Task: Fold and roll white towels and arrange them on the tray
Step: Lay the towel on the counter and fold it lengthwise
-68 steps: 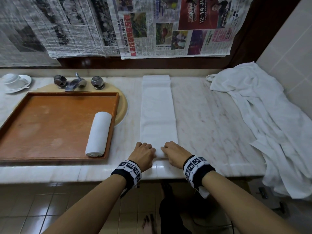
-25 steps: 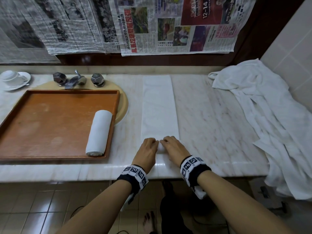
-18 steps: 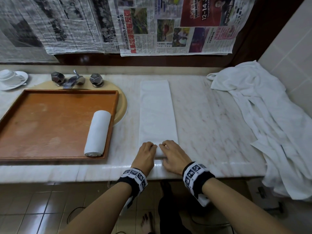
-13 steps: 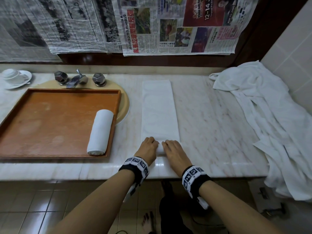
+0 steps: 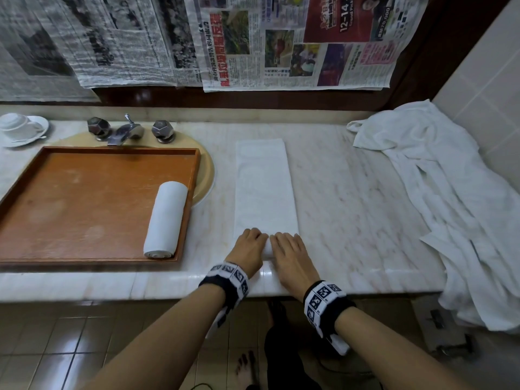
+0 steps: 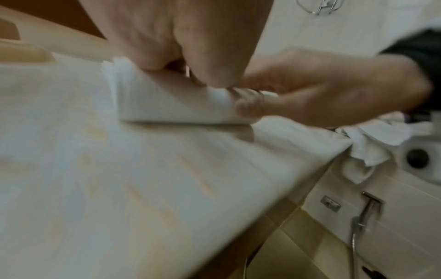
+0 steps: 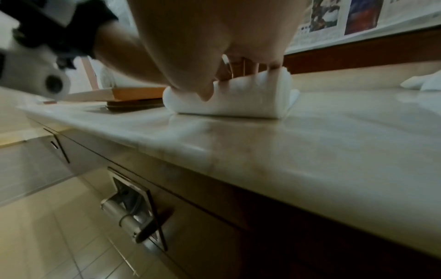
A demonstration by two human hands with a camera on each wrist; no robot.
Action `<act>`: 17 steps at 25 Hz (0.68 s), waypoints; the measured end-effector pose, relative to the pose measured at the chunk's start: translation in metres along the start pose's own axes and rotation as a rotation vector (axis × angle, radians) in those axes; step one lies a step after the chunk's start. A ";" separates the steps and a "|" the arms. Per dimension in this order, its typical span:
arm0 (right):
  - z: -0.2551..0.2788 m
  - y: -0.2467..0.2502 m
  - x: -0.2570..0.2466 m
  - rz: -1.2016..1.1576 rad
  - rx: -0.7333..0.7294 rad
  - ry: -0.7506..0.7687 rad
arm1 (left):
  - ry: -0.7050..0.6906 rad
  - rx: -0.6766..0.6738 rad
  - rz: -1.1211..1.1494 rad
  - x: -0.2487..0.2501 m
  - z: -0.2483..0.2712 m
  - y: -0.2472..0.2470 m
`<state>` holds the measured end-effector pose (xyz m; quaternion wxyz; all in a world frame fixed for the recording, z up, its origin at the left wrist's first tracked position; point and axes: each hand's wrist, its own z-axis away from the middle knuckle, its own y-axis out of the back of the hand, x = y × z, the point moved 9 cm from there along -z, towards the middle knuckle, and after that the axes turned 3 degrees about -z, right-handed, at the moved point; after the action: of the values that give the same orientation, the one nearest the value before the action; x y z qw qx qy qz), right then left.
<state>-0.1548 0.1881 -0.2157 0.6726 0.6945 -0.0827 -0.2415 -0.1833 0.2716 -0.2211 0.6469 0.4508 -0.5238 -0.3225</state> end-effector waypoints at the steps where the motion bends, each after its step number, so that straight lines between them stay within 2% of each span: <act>1: 0.000 -0.004 0.003 0.026 -0.007 -0.002 | 0.013 -0.044 -0.033 0.001 -0.008 0.002; 3: -0.009 0.000 0.008 0.004 -0.021 -0.002 | 0.034 -0.038 -0.065 0.004 -0.014 0.007; 5: -0.020 0.004 0.012 -0.057 -0.086 -0.002 | 0.040 0.066 -0.050 0.007 -0.005 0.012; 9: -0.029 0.008 0.015 -0.165 -0.166 -0.031 | -0.096 0.257 0.041 0.015 0.028 0.006; 11: -0.021 0.008 0.011 -0.143 -0.098 -0.028 | -0.103 0.242 0.052 0.011 0.029 0.000; 14: -0.009 -0.001 0.005 -0.055 -0.039 -0.031 | -0.064 0.130 0.030 0.005 0.006 0.004; 17: -0.022 0.006 0.008 -0.078 -0.055 -0.046 | -0.021 0.014 0.011 0.000 -0.011 0.006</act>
<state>-0.1368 0.2036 -0.2121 0.6795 0.6728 -0.0645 -0.2855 -0.1729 0.2763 -0.2162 0.6399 0.4491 -0.5353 -0.3197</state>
